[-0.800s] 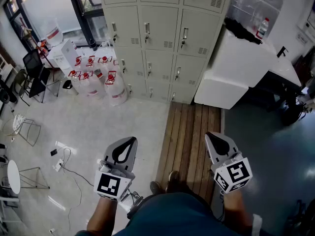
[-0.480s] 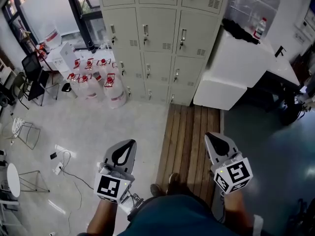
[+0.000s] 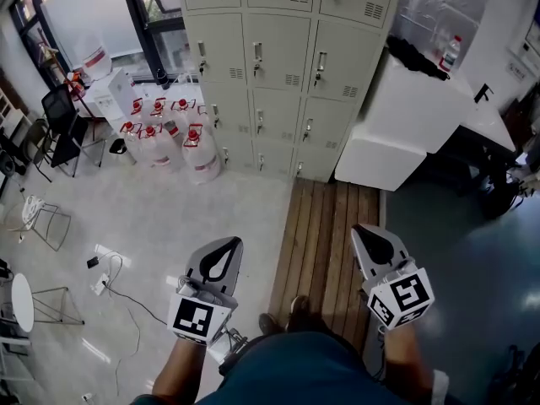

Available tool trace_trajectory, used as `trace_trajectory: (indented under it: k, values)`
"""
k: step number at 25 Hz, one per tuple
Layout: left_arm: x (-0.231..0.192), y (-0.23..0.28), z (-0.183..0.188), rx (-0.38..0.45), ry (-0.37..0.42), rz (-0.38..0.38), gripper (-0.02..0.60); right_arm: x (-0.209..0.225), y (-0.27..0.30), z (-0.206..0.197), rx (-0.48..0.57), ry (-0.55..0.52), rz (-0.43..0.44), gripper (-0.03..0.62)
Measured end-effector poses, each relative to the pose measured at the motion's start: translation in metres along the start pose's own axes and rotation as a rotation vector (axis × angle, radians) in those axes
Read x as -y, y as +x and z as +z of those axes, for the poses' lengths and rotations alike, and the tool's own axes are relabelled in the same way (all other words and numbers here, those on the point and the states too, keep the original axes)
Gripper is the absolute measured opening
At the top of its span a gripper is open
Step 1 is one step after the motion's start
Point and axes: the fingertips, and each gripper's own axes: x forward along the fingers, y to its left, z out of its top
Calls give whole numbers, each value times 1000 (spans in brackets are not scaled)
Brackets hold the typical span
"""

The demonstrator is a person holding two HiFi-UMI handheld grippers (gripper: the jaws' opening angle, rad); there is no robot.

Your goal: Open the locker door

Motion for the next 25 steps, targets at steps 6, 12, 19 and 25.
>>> trace_trajectory:
  k: [6, 12, 19, 25]
  values:
    - [-5, -14, -5, 5, 32, -6, 17, -14, 0, 4, 41, 28, 18, 37]
    - [-13, -28, -6, -5, 63, -4, 17, -24, -2, 7, 47, 4, 27, 37]
    - [-42, -19, 3, -23, 76, 46, 17, -16, 27, 28, 62, -15, 64, 37]
    - [-74, 18, -3, -57, 63, 111, 17, 19, 85, 33, 71, -2, 107, 37]
